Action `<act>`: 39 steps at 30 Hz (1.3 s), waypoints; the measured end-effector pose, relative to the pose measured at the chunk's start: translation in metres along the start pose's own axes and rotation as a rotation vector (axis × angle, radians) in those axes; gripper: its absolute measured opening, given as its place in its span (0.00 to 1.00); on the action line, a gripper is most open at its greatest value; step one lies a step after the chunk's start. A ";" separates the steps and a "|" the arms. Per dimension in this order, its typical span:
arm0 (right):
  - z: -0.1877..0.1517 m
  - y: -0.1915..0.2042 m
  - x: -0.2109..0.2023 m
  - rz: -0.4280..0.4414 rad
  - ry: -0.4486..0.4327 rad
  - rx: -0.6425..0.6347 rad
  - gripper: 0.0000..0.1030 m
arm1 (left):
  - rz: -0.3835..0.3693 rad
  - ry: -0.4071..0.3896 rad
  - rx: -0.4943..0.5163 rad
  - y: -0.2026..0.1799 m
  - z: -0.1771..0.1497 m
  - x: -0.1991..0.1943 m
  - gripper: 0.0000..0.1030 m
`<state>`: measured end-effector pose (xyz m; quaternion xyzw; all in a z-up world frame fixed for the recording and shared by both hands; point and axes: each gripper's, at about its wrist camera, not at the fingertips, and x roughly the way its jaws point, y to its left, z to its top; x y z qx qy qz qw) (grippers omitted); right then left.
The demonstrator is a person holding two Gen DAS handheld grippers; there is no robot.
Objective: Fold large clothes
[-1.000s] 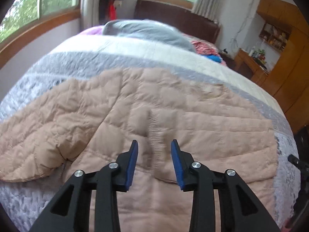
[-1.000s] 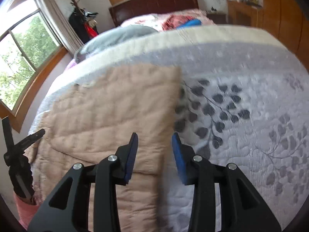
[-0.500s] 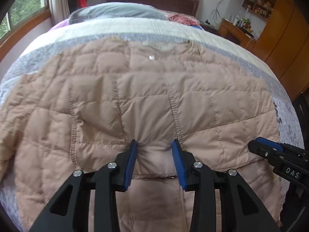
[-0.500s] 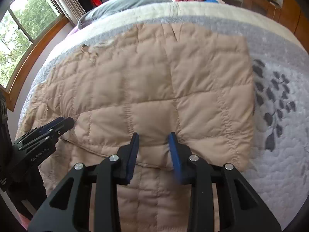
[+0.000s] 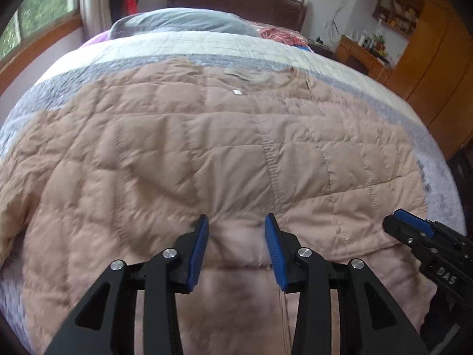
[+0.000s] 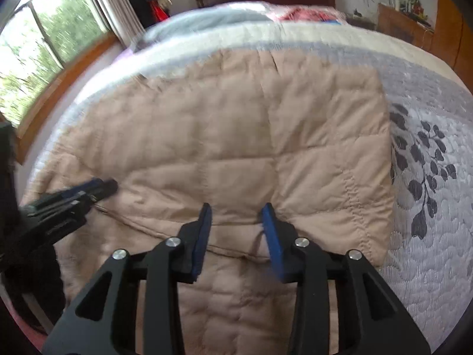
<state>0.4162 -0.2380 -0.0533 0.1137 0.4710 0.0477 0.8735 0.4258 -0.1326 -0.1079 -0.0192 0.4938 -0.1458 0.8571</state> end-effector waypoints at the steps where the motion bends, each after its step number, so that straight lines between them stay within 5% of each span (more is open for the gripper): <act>1: 0.001 0.000 -0.008 0.003 -0.012 -0.004 0.41 | -0.019 -0.016 -0.013 0.007 -0.002 -0.012 0.49; 6: -0.002 -0.011 -0.034 -0.028 0.011 0.021 0.49 | 0.022 -0.080 -0.106 0.072 -0.018 -0.067 0.59; 16: -0.021 -0.035 -0.033 -0.071 0.064 0.034 0.49 | 0.342 -0.107 -0.645 0.313 -0.117 -0.151 0.59; 21: -0.023 -0.034 -0.024 -0.072 0.076 0.030 0.49 | 0.336 -0.147 -0.862 0.389 -0.162 -0.166 0.59; 29: -0.026 -0.033 -0.014 -0.079 0.090 0.016 0.50 | 0.241 -0.250 -0.969 0.439 -0.161 -0.163 0.56; 34: -0.029 -0.031 -0.006 -0.101 0.104 0.003 0.50 | 0.291 -0.254 -0.984 0.444 -0.159 -0.161 0.29; 39: -0.032 -0.030 0.003 -0.122 0.119 -0.006 0.50 | 0.291 -0.274 -0.989 0.447 -0.164 -0.162 0.13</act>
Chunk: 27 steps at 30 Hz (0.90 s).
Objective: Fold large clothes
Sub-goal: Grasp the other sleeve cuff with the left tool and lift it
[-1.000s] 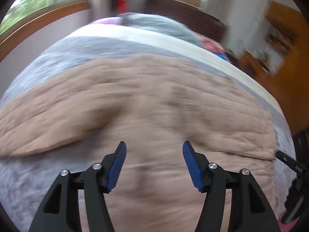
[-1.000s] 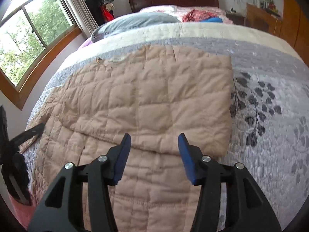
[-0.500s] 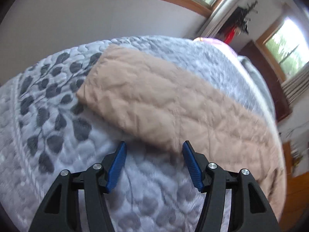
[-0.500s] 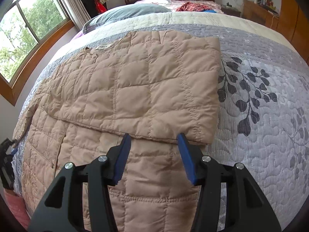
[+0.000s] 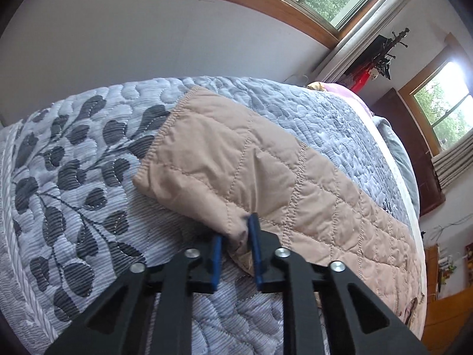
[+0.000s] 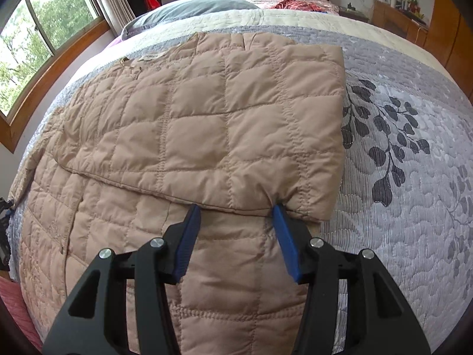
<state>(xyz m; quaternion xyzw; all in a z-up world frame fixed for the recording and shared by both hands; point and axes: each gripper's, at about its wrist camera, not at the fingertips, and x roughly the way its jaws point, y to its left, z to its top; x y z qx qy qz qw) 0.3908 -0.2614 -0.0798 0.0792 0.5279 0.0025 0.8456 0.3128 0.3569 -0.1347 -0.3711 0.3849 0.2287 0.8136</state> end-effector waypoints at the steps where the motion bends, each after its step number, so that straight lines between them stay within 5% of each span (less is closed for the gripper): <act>1: -0.001 0.000 0.003 -0.002 0.003 0.000 0.50 | -0.005 -0.004 -0.003 0.001 0.000 0.002 0.12; 8: -0.001 0.005 0.005 -0.006 -0.007 0.001 0.50 | 0.013 -0.021 0.015 -0.009 0.000 0.005 0.07; 13: 0.000 0.000 -0.012 0.048 -0.022 0.013 0.52 | -0.072 -0.091 0.054 -0.042 -0.001 -0.022 0.05; 19: -0.001 -0.002 -0.030 0.074 -0.034 0.023 0.52 | -0.169 -0.163 0.261 -0.130 -0.028 -0.066 0.05; 27: -0.007 -0.008 -0.038 0.083 -0.029 0.040 0.52 | -0.298 -0.101 0.569 -0.247 -0.115 -0.078 0.04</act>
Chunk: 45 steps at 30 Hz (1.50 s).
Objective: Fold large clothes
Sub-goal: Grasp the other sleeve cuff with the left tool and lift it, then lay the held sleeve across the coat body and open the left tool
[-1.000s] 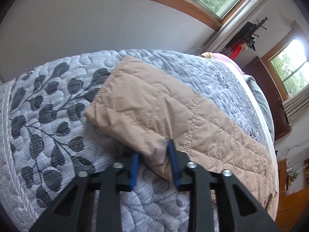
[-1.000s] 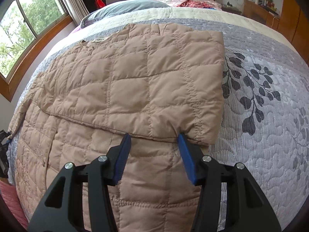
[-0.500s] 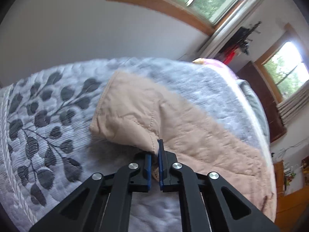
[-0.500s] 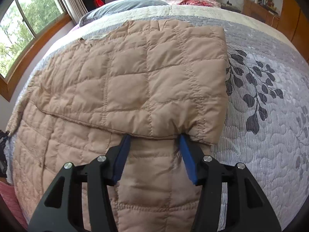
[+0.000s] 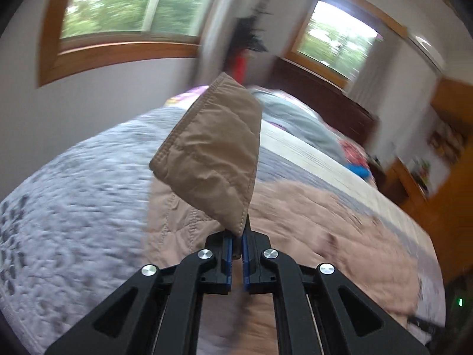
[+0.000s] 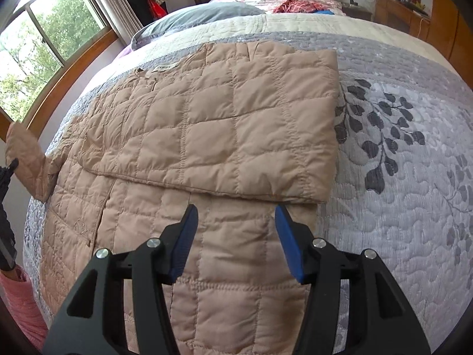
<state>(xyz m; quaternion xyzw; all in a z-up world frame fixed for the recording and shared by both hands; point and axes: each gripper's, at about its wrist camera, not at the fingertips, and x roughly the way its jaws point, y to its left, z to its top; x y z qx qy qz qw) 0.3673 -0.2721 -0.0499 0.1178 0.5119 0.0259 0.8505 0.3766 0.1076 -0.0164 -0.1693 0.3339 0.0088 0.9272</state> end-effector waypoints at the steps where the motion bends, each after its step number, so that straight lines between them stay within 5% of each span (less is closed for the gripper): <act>1: 0.000 -0.001 -0.003 -0.001 -0.006 0.001 0.52 | -0.015 0.008 0.022 -0.012 -0.003 0.002 0.04; 11: 0.001 0.000 -0.003 -0.002 -0.011 -0.002 0.52 | -0.140 0.090 0.264 -0.154 -0.044 0.039 0.04; 20: 0.002 -0.006 0.007 -0.011 0.007 0.005 0.52 | -0.175 0.180 0.342 -0.213 -0.084 0.077 0.04; 26: 0.002 -0.010 0.015 -0.015 0.026 0.013 0.52 | -0.159 0.279 0.380 -0.224 -0.107 0.109 0.05; 30: 0.001 -0.011 0.019 -0.017 0.031 0.011 0.53 | -0.181 0.327 0.409 -0.224 -0.117 0.121 0.14; 33: 0.001 -0.011 0.021 -0.023 0.032 0.006 0.53 | -0.281 0.353 0.424 -0.223 -0.117 0.107 0.39; 39: 0.004 -0.005 0.015 -0.008 0.005 0.001 0.53 | -0.428 0.352 0.435 -0.203 -0.113 0.064 0.45; 42: 0.008 0.002 0.007 0.058 0.002 -0.003 0.53 | -0.347 0.311 0.402 -0.175 -0.093 0.058 0.45; 45: 0.015 0.016 0.005 0.096 0.012 -0.014 0.53 | -0.177 0.267 0.372 -0.140 -0.070 0.067 0.45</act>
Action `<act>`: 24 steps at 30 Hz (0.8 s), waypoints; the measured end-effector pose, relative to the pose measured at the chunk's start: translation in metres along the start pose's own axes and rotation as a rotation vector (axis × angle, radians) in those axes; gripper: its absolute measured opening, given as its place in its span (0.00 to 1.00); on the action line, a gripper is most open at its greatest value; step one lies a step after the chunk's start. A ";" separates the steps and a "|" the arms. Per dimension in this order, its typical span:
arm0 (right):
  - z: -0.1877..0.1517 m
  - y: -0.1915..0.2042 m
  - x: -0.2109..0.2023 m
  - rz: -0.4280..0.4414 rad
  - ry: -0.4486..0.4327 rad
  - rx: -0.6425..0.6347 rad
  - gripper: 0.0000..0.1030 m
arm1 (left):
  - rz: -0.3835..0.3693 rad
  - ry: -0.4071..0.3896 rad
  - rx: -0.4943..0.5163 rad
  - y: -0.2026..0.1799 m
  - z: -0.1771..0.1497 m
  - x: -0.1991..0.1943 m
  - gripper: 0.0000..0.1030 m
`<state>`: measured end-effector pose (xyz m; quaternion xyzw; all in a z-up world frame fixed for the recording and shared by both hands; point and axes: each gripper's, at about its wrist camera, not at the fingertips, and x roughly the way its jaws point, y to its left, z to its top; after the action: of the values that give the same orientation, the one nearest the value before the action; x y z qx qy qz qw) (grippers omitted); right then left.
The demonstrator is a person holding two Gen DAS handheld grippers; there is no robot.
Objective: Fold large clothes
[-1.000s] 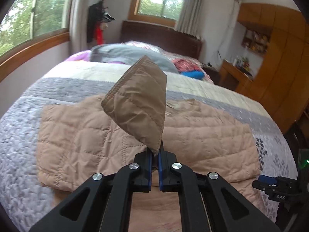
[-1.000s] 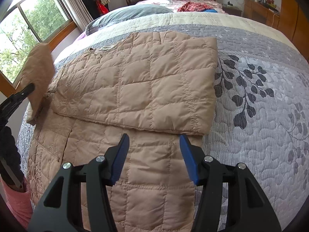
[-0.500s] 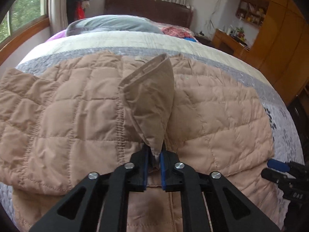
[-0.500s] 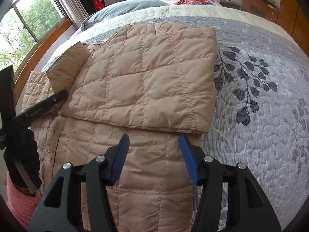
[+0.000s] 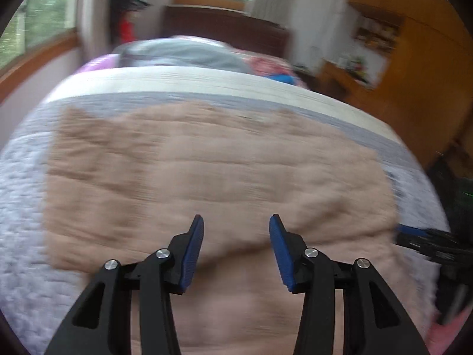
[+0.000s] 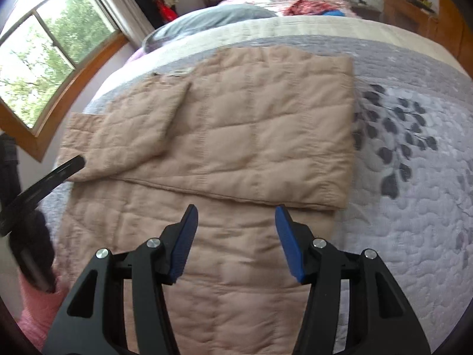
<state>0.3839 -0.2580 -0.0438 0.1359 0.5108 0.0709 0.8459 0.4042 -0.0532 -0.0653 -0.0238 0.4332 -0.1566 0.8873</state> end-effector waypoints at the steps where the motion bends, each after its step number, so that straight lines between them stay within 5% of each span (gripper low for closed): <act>1: 0.004 0.007 0.002 -0.004 0.009 -0.011 0.53 | 0.027 0.014 -0.010 0.008 0.003 0.003 0.45; 7: 0.035 0.037 0.020 0.023 0.070 -0.006 0.53 | 0.070 0.147 -0.050 0.038 0.000 0.053 0.45; 17: 0.082 0.061 0.073 0.107 0.143 0.053 0.52 | 0.030 0.110 -0.089 0.048 -0.005 0.050 0.45; 19: 0.086 0.062 0.088 0.119 0.164 0.069 0.44 | 0.026 0.100 -0.089 0.046 -0.003 0.048 0.45; 21: 0.088 0.063 0.099 0.150 0.180 0.077 0.20 | 0.004 0.090 -0.096 0.046 -0.003 0.043 0.45; 24: 0.088 0.060 0.097 0.182 0.163 0.081 0.10 | -0.043 0.062 -0.114 0.047 0.000 0.030 0.45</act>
<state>0.5078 -0.1894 -0.0686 0.2096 0.5659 0.1376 0.7854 0.4332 -0.0178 -0.0962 -0.0786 0.4682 -0.1514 0.8670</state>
